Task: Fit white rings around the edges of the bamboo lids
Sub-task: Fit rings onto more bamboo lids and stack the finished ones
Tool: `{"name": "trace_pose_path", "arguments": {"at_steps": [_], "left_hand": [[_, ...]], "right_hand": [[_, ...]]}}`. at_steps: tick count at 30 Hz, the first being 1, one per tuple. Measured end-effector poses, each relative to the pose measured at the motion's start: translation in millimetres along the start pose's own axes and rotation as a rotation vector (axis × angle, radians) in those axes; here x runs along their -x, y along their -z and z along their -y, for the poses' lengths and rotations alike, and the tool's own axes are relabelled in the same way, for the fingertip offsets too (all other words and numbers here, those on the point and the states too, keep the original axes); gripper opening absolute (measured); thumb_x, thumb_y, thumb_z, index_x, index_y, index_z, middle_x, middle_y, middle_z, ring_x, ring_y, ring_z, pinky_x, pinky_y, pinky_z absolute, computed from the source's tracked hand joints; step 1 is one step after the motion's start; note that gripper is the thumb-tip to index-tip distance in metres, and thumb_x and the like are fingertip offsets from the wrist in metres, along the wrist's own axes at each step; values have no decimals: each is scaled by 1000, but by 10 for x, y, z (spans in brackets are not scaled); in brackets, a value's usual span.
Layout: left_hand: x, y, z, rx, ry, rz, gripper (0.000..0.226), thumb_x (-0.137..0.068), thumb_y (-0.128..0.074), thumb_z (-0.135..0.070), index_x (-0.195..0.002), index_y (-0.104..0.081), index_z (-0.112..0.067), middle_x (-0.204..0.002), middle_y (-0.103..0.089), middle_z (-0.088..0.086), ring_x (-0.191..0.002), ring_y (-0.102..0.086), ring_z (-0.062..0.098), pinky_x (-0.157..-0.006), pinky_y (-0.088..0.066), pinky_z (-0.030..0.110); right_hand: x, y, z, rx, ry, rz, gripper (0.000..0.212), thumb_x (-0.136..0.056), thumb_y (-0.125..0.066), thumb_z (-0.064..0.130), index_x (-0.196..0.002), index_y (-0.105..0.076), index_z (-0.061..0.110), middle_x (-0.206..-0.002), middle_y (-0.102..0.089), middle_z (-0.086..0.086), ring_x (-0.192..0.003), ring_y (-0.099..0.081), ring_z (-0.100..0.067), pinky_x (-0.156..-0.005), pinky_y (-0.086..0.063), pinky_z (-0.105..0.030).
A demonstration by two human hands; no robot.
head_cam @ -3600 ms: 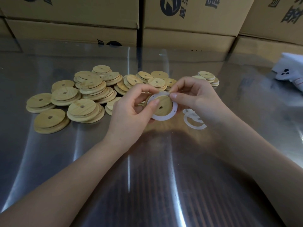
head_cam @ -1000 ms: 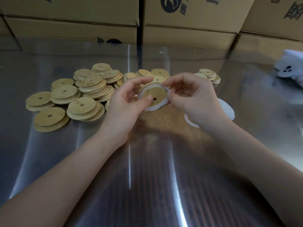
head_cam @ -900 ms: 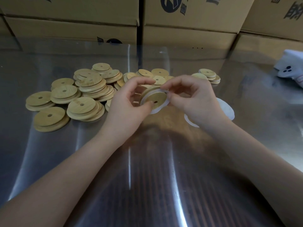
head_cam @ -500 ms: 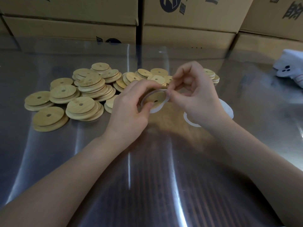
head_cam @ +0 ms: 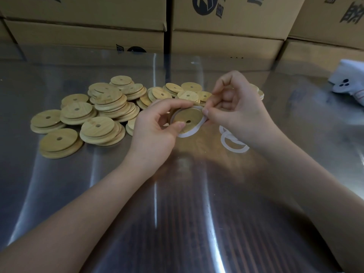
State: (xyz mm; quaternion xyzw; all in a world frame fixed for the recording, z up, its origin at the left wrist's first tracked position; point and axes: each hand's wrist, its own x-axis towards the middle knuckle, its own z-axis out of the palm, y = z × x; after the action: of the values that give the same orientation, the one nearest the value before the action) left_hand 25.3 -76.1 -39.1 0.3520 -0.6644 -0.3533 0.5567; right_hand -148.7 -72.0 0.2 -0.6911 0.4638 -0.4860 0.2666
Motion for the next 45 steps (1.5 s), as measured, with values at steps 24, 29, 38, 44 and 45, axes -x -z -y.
{"name": "trace_pose_path", "arguments": {"at_steps": [24,29,38,44,45], "left_hand": [[-7,20,61,-18,41,67,36,-85,-69,0,-108,-68,-28,-104,-69,-14,-100,-65,2,-85,-52,18],[-38,29,66,1,71,51,40,-85,-67,5,-104,-69,-30,-106,-71,-12,-104,-65,3,-97,-52,30],[-34,42,59,151,165,64,43,-87,-62,8,-103,-71,-32,-108,-74,-6,-108,-67,12,-98,-53,43],[-31,39,57,224,201,99,46,-89,-58,9,-105,-71,-32,-110,-73,-4,-109,-66,16,-99,-52,46],[-26,36,60,227,205,110,47,-90,-57,9,-105,-71,-33,-112,-72,-4,-111,-65,17,-99,-52,47]], "right_hand": [[39,-211,-130,3,56,-96,36,-81,-63,-9,-86,-47,23,-81,-56,-7,-67,-51,-16,-60,-44,-29],[15,-180,-128,-9,0,-83,38,-79,-65,-8,-87,-45,24,-75,-58,-6,-64,-52,-23,-61,-46,-32],[-20,-30,-62,-141,-141,64,38,-82,-62,-15,-91,-41,17,-68,-63,-8,-59,-64,-20,-68,-59,-44],[-17,7,-23,-75,-101,100,39,-81,-64,-13,-88,-42,17,-72,-63,-14,-59,-64,-24,-68,-60,-47],[-8,-5,-25,-74,-93,92,38,-81,-65,-13,-88,-43,17,-72,-64,-14,-60,-65,-25,-67,-60,-46]]}}
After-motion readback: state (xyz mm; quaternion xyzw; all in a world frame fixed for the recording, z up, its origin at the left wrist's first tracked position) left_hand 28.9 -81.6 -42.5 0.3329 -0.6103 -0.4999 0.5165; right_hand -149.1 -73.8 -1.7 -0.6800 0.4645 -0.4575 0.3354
